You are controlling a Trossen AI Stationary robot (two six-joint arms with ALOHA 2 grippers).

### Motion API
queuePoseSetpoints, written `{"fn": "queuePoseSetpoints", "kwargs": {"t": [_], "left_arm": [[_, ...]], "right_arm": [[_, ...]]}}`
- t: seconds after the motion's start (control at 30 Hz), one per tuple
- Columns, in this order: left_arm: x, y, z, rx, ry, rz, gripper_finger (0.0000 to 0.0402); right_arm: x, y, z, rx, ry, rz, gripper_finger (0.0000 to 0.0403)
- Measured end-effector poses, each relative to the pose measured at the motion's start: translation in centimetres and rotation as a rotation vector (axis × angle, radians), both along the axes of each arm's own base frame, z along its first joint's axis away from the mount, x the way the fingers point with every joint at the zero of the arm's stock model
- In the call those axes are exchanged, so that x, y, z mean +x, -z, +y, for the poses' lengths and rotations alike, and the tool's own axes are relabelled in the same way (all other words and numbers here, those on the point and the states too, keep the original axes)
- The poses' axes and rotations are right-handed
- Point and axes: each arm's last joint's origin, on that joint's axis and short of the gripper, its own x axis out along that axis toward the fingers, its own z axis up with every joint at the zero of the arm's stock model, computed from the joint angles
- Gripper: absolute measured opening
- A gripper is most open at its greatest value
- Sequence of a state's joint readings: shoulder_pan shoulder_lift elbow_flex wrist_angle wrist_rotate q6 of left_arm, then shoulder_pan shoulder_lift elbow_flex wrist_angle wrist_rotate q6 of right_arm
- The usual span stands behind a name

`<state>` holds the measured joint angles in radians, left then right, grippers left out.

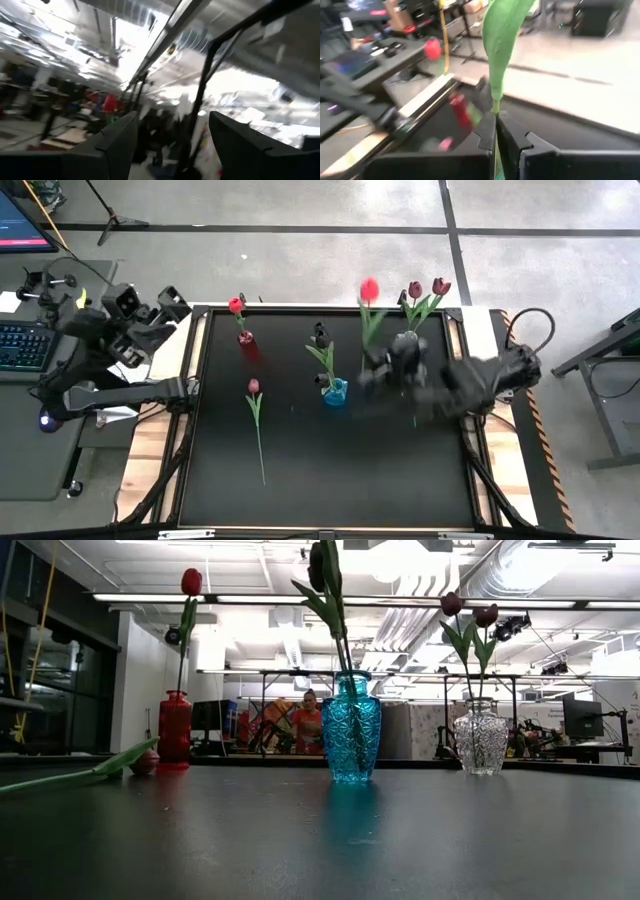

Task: Sort flowers into vase by color
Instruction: Put the pink tulip into the red flower vase

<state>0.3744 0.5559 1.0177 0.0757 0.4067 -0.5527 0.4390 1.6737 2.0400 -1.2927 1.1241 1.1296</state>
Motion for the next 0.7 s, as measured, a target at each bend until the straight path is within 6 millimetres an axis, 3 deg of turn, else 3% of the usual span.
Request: {"fn": "queuePoseSetpoints", "kwargs": {"t": [0.13, 0.23, 0.47, 0.6, 0.7], "left_arm": [[0.9, -0.5, 0.4, 0.059, -0.079, 0.055, 0.0232], [2.0, -0.3, 0.9, 0.079, -0.100, 0.082, 0.0232], [4.9, 0.1, 2.3, 0.034, -0.189, 0.124, 0.0232], [5.5, -0.2, 2.7, 0.022, -0.243, 0.075, 0.0232], [5.8, -0.5, 3.0, 0.002, -0.299, 0.038, 0.0232]], "right_arm": [[2.0, -2.1, -5.4, -0.084, -0.001, 0.092, 0.0000], [3.9, -3.0, -9.9, -0.124, -0.097, 0.125, 0.0000], [5.8, -4.7, -21.4, -0.291, -0.314, -0.033, 0.0000], [6.7, -4.2, -26.8, -0.326, -0.491, -0.188, 0.0000], [8.5, -2.3, -29.6, -0.300, -0.611, -0.253, 0.0000]]}}
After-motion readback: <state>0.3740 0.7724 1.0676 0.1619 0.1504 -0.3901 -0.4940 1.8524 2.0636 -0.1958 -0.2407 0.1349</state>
